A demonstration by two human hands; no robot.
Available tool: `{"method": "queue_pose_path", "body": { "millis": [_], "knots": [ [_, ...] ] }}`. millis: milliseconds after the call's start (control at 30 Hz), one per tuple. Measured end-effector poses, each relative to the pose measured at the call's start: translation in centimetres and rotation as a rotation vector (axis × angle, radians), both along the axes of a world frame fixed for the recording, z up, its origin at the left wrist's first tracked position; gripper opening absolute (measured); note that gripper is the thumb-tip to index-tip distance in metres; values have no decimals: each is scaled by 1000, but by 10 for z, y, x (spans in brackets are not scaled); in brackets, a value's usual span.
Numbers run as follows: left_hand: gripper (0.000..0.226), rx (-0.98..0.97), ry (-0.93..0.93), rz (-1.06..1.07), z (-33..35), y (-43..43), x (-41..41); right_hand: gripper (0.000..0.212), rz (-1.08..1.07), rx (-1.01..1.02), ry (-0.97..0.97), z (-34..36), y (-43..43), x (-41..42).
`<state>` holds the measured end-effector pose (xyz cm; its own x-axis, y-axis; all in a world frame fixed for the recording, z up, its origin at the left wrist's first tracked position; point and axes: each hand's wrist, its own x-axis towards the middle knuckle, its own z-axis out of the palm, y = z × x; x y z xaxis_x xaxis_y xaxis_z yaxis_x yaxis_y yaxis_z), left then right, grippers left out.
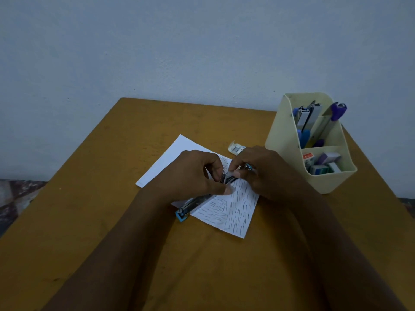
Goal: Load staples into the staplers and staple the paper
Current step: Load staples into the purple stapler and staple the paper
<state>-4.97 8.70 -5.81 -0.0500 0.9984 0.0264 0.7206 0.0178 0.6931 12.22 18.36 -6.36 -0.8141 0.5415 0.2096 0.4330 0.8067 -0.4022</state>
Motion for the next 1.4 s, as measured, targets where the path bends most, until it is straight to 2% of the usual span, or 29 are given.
{"method": "queue_pose_path", "body": {
  "millis": [200, 600, 833, 1000, 1267, 1400],
  "knots": [
    [20, 36, 19, -8, -4, 1, 0, 14, 9, 11, -29, 1, -1, 0],
    [19, 54, 32, 0, -5, 2, 0, 18, 25, 22, -6, 8, -2, 3],
    [17, 73, 41, 10, -5, 2, 0, 29, 5, 4, -9, 7, -3, 3],
    [12, 91, 72, 21, -4, 0, -4, 22, 20, -29, -21, 5, -4, 1],
    [13, 117, 79, 24, -4, 0, -7, 36, 79, -21, -51, 8, -9, 0],
    [11, 111, 90, 30, -4, 1, -8, 28, 72, 46, -39, 4, -6, -1]
  ]
}}
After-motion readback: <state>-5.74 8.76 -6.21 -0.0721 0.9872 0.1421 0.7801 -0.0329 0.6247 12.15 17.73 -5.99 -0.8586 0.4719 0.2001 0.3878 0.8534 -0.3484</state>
